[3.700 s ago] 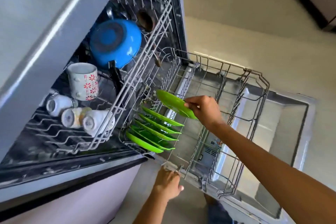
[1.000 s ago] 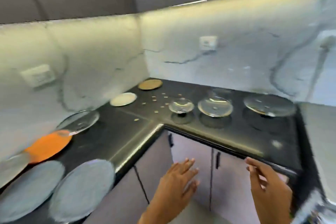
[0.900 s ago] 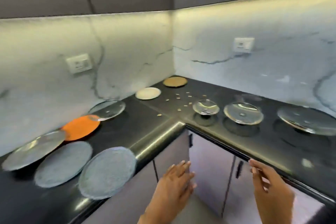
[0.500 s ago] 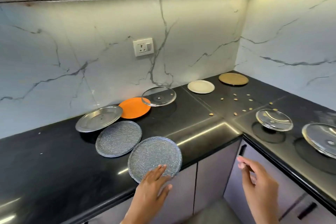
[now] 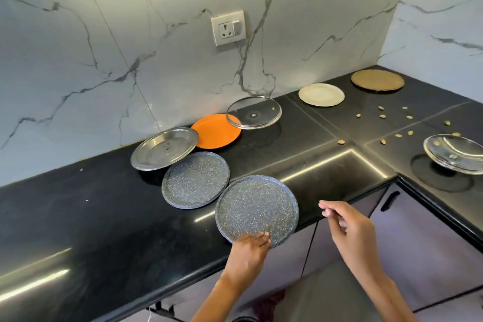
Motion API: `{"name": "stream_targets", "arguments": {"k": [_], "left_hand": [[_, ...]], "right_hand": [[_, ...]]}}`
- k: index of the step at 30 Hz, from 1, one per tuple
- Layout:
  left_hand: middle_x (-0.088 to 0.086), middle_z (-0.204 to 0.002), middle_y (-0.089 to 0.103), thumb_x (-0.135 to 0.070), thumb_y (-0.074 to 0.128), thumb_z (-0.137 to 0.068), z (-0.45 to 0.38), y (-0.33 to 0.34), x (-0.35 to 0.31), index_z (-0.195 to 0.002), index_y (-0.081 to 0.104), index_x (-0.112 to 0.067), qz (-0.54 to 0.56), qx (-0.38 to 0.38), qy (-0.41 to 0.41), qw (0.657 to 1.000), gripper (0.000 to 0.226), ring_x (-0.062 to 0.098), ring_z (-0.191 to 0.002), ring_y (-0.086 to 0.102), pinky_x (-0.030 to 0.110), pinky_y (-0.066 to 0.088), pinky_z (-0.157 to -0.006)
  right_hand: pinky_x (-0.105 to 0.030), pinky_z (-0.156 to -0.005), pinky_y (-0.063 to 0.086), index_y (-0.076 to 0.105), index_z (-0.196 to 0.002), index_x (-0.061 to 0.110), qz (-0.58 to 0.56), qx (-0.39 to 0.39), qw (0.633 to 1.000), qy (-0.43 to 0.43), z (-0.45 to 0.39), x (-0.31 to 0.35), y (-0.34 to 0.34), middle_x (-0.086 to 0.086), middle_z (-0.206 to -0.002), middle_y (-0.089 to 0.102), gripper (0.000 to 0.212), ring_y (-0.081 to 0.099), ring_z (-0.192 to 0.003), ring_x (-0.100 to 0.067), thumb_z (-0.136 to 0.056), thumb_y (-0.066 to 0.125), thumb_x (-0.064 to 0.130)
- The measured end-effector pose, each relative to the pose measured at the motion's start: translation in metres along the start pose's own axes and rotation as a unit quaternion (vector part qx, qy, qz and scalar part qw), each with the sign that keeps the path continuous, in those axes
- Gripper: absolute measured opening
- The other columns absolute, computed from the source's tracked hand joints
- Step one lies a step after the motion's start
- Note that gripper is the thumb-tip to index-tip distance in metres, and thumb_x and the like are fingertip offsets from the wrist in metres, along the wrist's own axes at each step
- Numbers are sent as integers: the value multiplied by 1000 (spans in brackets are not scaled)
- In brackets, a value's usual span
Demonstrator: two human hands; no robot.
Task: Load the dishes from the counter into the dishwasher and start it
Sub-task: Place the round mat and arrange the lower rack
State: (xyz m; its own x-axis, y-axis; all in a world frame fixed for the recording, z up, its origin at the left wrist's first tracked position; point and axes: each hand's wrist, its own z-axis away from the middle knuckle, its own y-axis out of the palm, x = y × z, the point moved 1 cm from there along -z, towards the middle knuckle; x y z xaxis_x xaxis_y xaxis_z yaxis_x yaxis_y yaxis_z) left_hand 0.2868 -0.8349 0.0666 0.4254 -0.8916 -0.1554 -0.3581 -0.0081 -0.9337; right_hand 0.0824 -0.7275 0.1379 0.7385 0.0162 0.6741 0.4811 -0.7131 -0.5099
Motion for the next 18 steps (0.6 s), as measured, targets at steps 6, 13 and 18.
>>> {"name": "stream_targets", "arguments": {"k": [6, 13, 18], "left_hand": [[3, -100, 73, -11, 62, -85, -29, -53, -29, -93, 76, -8, 13, -140, 81, 987, 17, 14, -88, 70, 25, 56, -71], [4, -99, 73, -6, 69, -81, -67, -93, -110, -91, 76, -6, 31, -183, 239, 953, 13, 15, -87, 70, 27, 54, -75], [0, -96, 74, -16, 56, -85, -68, -88, -220, -85, 76, -10, 108, -137, 361, 916, 21, 13, -80, 70, 24, 51, -71]], "right_hand": [[-20, -68, 54, 70, -100, 11, 12, -16, 1000, 9, 21, -8, -40, 10, -94, 69, 24, 65, -82, -2, -84, 61, -4], [-29, -69, 54, 70, -100, 11, 96, -109, 987, 65, 81, -11, -129, 1, -96, 70, 18, 65, -80, -12, -90, 55, 10], [-31, -71, 54, 70, -100, 17, 142, -151, 970, 130, 173, 4, -213, 9, -102, 68, 25, 66, -82, -9, -88, 57, 36]]}}
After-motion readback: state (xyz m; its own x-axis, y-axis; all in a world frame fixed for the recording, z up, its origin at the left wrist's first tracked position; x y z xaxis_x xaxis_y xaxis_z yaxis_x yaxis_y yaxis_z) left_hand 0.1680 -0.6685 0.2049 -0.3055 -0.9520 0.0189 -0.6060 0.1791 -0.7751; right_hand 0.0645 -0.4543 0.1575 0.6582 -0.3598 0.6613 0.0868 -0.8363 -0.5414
